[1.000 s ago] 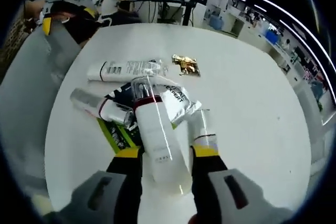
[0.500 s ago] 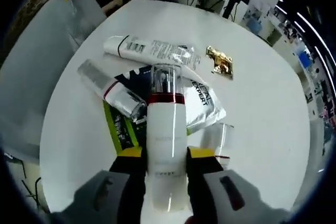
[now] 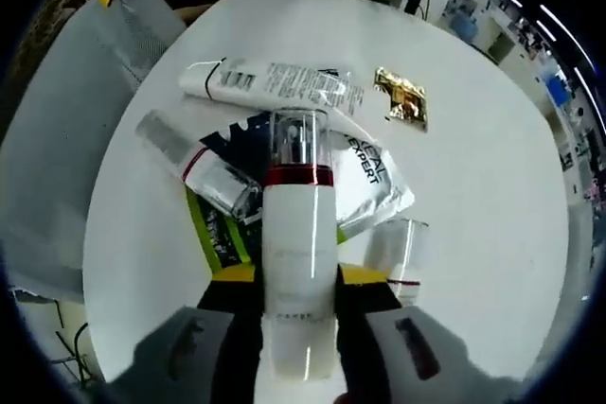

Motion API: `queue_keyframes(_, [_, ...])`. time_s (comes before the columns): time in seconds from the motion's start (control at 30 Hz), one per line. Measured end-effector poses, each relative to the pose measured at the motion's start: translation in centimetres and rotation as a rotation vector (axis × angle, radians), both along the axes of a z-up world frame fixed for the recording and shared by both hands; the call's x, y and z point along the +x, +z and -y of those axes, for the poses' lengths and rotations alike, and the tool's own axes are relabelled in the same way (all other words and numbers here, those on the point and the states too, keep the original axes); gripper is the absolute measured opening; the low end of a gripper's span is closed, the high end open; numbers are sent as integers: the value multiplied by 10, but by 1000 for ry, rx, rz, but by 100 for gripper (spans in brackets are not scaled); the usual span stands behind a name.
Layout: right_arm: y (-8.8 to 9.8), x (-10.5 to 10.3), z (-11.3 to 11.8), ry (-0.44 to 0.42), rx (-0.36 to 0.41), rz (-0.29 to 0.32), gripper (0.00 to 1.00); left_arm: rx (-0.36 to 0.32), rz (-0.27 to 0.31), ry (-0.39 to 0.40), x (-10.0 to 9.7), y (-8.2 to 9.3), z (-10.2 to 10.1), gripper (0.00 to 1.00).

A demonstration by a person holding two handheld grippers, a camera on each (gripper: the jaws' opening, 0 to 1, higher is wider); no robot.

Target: Arrange the skincare products in the storage area until every visible bottle or jar stands upright without overlapping.

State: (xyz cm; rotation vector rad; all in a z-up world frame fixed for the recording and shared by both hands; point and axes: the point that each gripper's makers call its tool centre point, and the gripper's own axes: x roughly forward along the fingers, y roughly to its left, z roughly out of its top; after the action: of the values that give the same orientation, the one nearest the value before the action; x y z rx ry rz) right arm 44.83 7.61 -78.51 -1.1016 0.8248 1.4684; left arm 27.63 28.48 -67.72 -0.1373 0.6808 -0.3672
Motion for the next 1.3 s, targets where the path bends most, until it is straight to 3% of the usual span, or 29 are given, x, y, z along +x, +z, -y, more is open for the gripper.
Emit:
queue_keyframes(0.37, [6,0,7,-174,96,104,28,2,13,-13,0,2,2,86])
queue_keyframes(0.47, [10,-3,8,-185,106,132,28,-32,-8,-25,-1,2,6,88])
queue_keyframes(0.63, [25,-4,8,-227,149,194,27,-68,-25,-29,-1,3,9,90])
queue_keyframes(0.83, [51,-6,8,-275,218,276,27,-48,-22,-72,0,5,17,90])
queue_keyframes(1.07, [80,-18,7,-348,310,344,27,-98,31,-95,17,24,31,89])
queue_keyframes(1.2, [79,-29,9,-344,306,351,27,-124,53,-117,25,34,45,89])
queue_keyframes(1.3, [77,-35,13,-354,300,357,27,-201,59,-129,32,42,63,89])
